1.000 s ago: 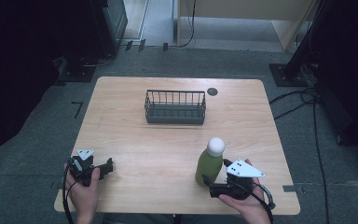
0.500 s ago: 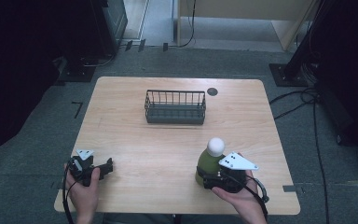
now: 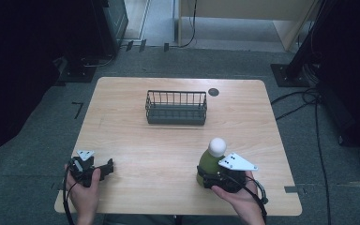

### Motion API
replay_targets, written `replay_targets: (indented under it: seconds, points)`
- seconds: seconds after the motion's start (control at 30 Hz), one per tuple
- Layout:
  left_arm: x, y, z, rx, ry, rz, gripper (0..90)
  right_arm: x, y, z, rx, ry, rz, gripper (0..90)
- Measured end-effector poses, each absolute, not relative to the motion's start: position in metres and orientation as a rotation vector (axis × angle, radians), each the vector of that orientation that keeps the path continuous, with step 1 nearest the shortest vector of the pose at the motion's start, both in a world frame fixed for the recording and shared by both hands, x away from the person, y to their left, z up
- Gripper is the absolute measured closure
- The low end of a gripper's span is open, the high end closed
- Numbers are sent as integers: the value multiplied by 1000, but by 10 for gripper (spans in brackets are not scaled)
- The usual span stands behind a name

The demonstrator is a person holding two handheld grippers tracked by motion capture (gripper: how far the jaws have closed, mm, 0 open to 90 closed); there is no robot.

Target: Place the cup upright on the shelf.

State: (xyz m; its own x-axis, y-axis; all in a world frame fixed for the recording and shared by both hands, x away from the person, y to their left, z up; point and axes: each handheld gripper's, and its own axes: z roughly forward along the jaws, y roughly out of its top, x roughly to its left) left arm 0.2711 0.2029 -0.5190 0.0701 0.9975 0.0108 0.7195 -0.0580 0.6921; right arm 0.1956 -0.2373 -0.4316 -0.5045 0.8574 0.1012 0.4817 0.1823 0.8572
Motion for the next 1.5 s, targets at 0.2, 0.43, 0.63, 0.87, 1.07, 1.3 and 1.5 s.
replay_targets:
  seconds: [0.2,0.43,0.63,0.87,1.07,1.3,1.5]
  points:
    - [271,203,-519,1834,1701,695,0,195,-236,-431,1258,2052,1242,199]
    - [271,203,-519,1833,1702,695,0,202,-234,-428,1279,2023,1220,200]
    - [271,203,-519,1833,1701,695,0,208,-231,-423,1282,2020,1220,200]
    - [271,203,-519,1834,1702,694,0,218,-229,-416,1283,1994,1208,200]
    - [271,203,-519,1834,1702,694,0,229,-224,-409,1276,1996,1197,201]
    - [271,203,-519,1833,1701,694,0,239,-220,-404,1274,1994,1190,201]
    - [271,203,-519,1831,1702,696,0,249,-217,-400,1279,1992,1183,201]
